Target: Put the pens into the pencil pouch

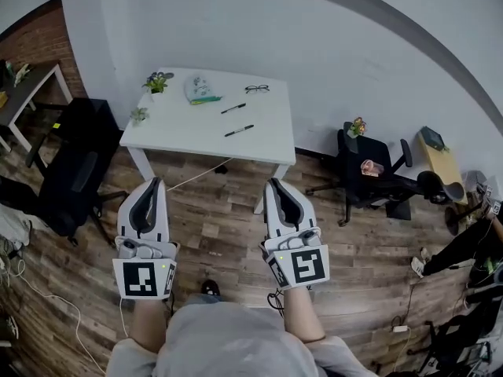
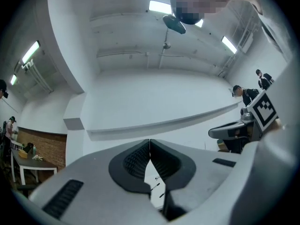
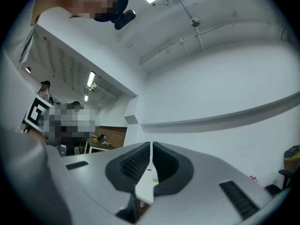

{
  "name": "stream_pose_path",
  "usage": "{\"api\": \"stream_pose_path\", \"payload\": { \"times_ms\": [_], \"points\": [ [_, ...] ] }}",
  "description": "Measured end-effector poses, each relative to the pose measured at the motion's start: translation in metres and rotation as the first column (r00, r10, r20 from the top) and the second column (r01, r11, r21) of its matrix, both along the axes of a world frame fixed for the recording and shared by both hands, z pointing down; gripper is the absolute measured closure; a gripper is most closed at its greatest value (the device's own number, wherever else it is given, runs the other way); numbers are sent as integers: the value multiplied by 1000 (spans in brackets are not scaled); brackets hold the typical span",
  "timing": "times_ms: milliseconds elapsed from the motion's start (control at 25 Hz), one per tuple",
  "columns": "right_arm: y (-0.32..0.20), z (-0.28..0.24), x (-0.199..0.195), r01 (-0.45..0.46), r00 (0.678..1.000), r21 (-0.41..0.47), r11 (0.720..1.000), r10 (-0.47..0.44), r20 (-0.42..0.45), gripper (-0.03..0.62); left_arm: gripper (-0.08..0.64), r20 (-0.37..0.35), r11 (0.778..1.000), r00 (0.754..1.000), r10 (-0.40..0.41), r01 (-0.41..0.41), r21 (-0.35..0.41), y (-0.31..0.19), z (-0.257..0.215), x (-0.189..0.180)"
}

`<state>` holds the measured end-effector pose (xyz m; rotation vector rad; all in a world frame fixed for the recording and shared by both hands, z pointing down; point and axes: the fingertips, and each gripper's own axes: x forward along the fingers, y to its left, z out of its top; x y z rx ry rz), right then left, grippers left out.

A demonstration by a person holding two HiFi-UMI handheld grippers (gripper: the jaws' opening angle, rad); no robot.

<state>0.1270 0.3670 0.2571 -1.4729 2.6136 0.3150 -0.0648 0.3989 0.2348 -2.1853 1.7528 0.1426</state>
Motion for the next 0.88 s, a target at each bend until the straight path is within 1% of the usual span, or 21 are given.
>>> {"api": "stream_pose_path", "payload": {
  "times_ms": [120, 280, 440, 640, 880],
  "points": [
    [-23, 2, -16, -11, 1000, -4, 1000, 11, 5, 556, 535, -14, 999, 999, 35, -35, 1, -25, 0, -14],
    [-45, 10, -34, -22, 1000, -21, 1000, 22, -11, 555, 535, -22, 999, 998, 53, -53, -10, -53, 6, -29],
    [-66, 18, -40, -36, 999, -40, 999, 36, -25, 555, 535, -59, 996, 995, 79, -80, -25, -76, 15, -36],
    [-106, 24, -47, -30, 999, -52, 998, 29, -17, 555, 535, -64, 997, 996, 69, -72, -35, -111, 21, -46],
    [-172, 23, -62, 8, 999, -41, 999, -9, -37, 555, 535, -64, 998, 997, 34, -37, -43, -173, 22, -56]
  ]
}}
